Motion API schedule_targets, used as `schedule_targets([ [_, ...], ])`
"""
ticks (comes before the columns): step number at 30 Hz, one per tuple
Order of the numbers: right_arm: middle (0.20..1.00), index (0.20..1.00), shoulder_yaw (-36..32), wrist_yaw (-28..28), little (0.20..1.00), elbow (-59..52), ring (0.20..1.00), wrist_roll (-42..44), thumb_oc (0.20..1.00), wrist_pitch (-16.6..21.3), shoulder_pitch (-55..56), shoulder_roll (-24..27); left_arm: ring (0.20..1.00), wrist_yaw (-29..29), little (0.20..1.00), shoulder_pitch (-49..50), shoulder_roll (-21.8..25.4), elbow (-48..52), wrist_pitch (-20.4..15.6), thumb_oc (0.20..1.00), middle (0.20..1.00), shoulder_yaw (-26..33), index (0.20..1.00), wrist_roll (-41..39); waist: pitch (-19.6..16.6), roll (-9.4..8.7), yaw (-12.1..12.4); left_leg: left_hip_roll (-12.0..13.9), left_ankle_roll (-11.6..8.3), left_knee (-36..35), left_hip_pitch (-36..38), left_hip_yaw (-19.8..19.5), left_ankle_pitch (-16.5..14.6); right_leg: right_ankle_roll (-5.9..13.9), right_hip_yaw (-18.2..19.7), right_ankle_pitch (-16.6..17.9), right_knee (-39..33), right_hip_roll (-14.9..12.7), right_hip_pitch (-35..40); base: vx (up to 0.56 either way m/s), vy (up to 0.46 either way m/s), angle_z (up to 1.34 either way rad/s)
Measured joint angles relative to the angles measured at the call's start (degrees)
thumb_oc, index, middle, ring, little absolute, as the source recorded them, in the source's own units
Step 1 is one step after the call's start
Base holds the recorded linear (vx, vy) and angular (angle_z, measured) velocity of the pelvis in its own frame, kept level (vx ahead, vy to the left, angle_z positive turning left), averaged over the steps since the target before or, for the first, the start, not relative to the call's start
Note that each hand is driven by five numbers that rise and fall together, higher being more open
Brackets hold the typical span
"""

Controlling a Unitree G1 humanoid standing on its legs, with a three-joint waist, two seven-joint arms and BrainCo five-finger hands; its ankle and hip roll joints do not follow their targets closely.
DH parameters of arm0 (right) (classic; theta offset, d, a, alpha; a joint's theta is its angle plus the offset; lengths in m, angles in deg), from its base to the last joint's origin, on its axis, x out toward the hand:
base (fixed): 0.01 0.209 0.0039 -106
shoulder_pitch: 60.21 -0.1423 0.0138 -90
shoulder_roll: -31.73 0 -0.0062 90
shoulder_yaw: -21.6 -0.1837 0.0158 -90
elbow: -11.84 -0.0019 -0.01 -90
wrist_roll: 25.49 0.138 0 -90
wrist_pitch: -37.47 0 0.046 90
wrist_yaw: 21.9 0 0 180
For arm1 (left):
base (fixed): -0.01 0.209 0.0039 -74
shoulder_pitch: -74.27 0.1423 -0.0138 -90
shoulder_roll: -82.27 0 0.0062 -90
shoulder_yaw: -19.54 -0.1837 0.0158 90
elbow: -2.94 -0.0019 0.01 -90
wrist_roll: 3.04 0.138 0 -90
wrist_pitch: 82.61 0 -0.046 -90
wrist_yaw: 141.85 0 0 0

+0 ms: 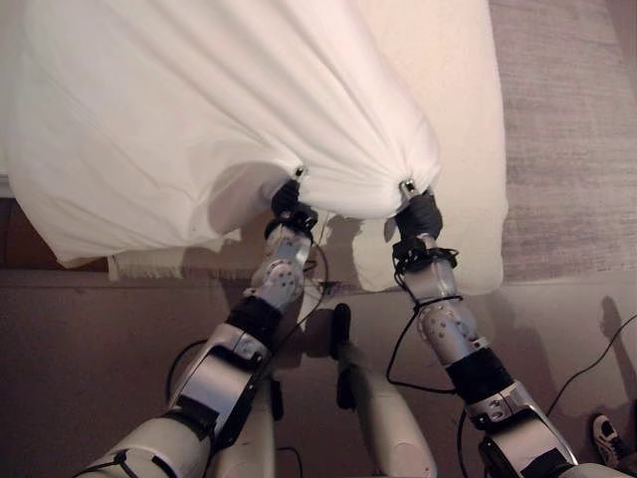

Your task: Make the bed

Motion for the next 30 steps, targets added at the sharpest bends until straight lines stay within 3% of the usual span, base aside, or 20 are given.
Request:
schedule_targets([
  [8, 0.2, 0.2, 0.24, -2.82, 0.2, 4.65, 0.2, -2.03, 0.2, -2.75, 2.24, -2.06, 0.2, -3.39, 0.2, 7.61, 0.9, 1.17, 0.84, 0.2, 0.2, 2.01, 0.2, 4.87, -0.15, 0.89, 1.67, 0.13, -0.91, 0.09, 5.59, -0.02, -1.2, -0.51, -0.15, -2.41, 1.69, -0.02, 4.81, 0.04, -0.042, -0.01],
  [11, 0.2, 0.2, 0.22, -3.82, 0.2, 6.0, 0.2, -3.45, 0.2, -3.42, 3.35, -2.23, 0.2, -4.78, 0.2, 11.0, 0.26, 2.45, 0.87, 0.2, 0.2, 2.86, 0.2, 5.15, -1.1, 3.05, 2.6, 0.2, -0.83, 0.28, 7.68, -0.22, -2.03, -0.56, -0.27, -3.87, 2.98, -0.02, 6.51, 0.01, -0.035, 0.05],
  [12, 0.2, 0.2, 0.21, -4.01, 0.2, 6.08, 0.2, -3.7, 0.2, -3.54, 4.54, -2.25, 0.2, -5.22, 0.2, 12.22, -0.39, 2.48, 0.87, 0.2, 0.2, 2.99, 0.2, 5.16, -1.83, 4.61, 2.96, 0.19, -0.78, 0.4, 8.08, -0.74, -2.08, -0.55, -0.57, -4.49, 3.54, -0.1, 7.05, -0.01, -0.02, 0.25],
  [15, 0.2, 0.2, 0.0, -4.34, 0.2, 7.81, 0.2, -3.94, 0.2, -3.58, 6.34, -2.18, 0.2, -5.87, 0.2, 14.42, -2.2, 2.43, 0.9, 0.2, 0.2, 3.37, 0.2, 5.67, -3.11, 7.32, 2.93, -0.11, -0.82, 1.24, 8.36, -3.58, -2.09, -0.73, -3.32, -6.43, 5.13, -0.71, 8.75, 0.0, -0.021, 0.5],
  [17, 0.2, 0.2, -0.8, -4.35, 0.2, 8.29, 0.2, -3.96, 0.2, -3.58, 8.61, -2.16, 0.2, -6.22, 0.2, 15.43, -3.92, 2.34, 1.13, 0.2, 0.2, 3.36, 0.2, 7.35, -3.69, 8.4, 2.47, -0.15, -1.36, 2.39, 8.48, -4.58, -2.57, -0.81, -6.04, -8.65, 6.9, -1.54, 10.4, 0.0, 0.039, 0.85],
  [20, 0.2, 0.2, -0.83, -4.51, 0.2, 8.82, 0.2, -3.94, 0.2, -3.77, 9.84, -2.54, 0.2, -6.57, 0.2, 16.75, -4.29, 2.44, 1.15, 0.2, 0.2, 3.5, 0.2, 7.48, -4.26, 8.9, 3.01, 0.2, -1.28, 4.52, 8.29, -6.29, -3.97, -1.21, -7.07, -10.75, 9.27, -2.05, 11.33, 0.04, 0.199, 0.58],
  [21, 0.2, 0.2, -0.74, -4.76, 0.2, 8.91, 0.2, -3.92, 0.2, -4.28, 9.55, -3.31, 0.2, -6.53, 0.2, 17.18, -3.36, 2.4, 1.19, 0.2, 0.2, 3.62, 0.2, 7.5, -4.64, 8.14, 2.92, 0.51, -4.36, 9.42, 6.17, -6.73, -7.16, -0.86, -6.39, -10.37, 8.76, -4.57, 11.77, 0.08, 0.337, 0.28],
  [22, 0.2, 0.2, -0.72, -4.93, 0.2, 8.85, 0.2, -3.92, 0.2, -4.54, 10.04, -3.48, 0.2, -6.56, 0.2, 17.19, -3.07, 2.43, 1.24, 0.2, 0.2, 3.71, 0.2, 7.52, -4.96, 7.52, 3.0, 1.33, -4.03, 12.31, 5.04, -6.58, -8.21, -0.11, -6.1, -9.99, 8.92, -5.89, 11.55, 0.07, 0.41, 0.19],
  [24, 0.2, 0.2, -0.73, -5.15, 0.2, 9.12, 0.2, -3.89, 0.2, -4.99, 10.31, -3.61, 0.2, -6.96, 0.2, 17.84, -3.34, 2.43, 1.24, 0.2, 0.2, 4.21, 0.2, 7.59, -5.36, 7.75, 2.74, 9.74, -8.69, 17.01, 5.96, -9.14, -11.23, 1.29, -6.03, -9.86, 9.61, -7.1, 12.62, 0.06, 0.503, -0.11],
  [25, 0.2, 0.2, -0.77, -5.32, 0.2, 9.1, 0.2, -3.89, 0.2, -5.03, 10.54, -3.4, 0.2, -7.01, 0.2, 18.19, -3.84, 2.43, 1.24, 0.2, 0.2, 4.26, 0.2, 7.61, -5.61, 8.15, 2.52, 12.02, -9.47, 16.27, 6.78, -10.05, -11.66, 1.67, -5.82, -9.72, 10.13, -7.68, 12.67, 0.03, 0.585, -0.14],
  [26, 0.2, 0.2, -0.98, -5.55, 0.2, 9.18, 0.2, -3.87, 0.2, -5.04, 11.3, -2.65, 0.2, -7.03, 0.2, 18.84, -5.15, 2.32, 1.24, 0.2, 0.2, 4.26, 0.2, 7.85, -6.23, 8.84, 2.39, 14.06, -9.46, 14.67, 8.23, -10.62, -11.55, 3.29, -5.62, -9.71, 10.67, -8.8, 12.77, 0.01, 0.584, -0.09],
  [27, 0.2, 0.2, -1.25, -5.57, 0.2, 9.2, 0.2, -3.85, 0.2, -5.06, 11.21, -2.19, 0.2, -7.06, 0.2, 19.09, -5.99, 2.41, 1.24, 0.2, 0.2, 4.26, 0.2, 8.47, -6.43, 9.11, 2.42, 14.13, -9.51, 14.07, 9.26, -11.23, -11.56, 4.08, -5.25, -9.65, 11.01, -9.34, 12.76, -0.01, 0.611, -0.22],
  [28, 0.2, 0.2, -1.27, -5.66, 0.2, 9.47, 0.2, -3.82, 0.2, -5.43, 12.14, -1.73, 0.2, -7.11, 0.2, 19.94, -6.76, 2.43, 1.23, 0.2, 0.2, 4.29, 0.2, 9.27, -6.71, 9.56, 2.32, 13.53, -10.76, 13.99, 11.46, -10.91, -10.62, 5.8, -5.29, -8.9, 11.65, -10.34, 12.72, -0.02, 0.588, -0.18],
  [29, 0.2, 0.2, -1.55, -5.71, 0.2, 9.08, 0.2, -3.75, 0.2, -5.69, 12.39, -1.84, 0.2, -7.18, 0.2, 20.41, -7.05, 2.34, 1.24, 0.2, 0.2, 4.3, 0.2, 9.55, -6.93, 9.23, 1.96, 12.3, -12.97, 13.98, 11.94, -10.13, -12.35, 6.99, -5.02, -8.39, 11.23, -12.36, 13.31, -0.2, 0.835, -0.01],
  [30, 0.2, 0.2, -1.87, -6.33, 0.2, 9.93, 0.2, -3.75, 0.2, -5.99, 14.24, -2.75, 0.2, -7.37, 0.2, 21.28, -7.3, 2.18, 1.24, 0.2, 0.2, 4.26, 0.2, 9.78, -7.97, 6.73, 1.41, 8.14, -11.57, 14.77, 11.51, -9.43, -13.7, 8.27, -5.24, -6.47, 10.51, -16.54, 13.31, -0.29, 0.829, 0.16],
])
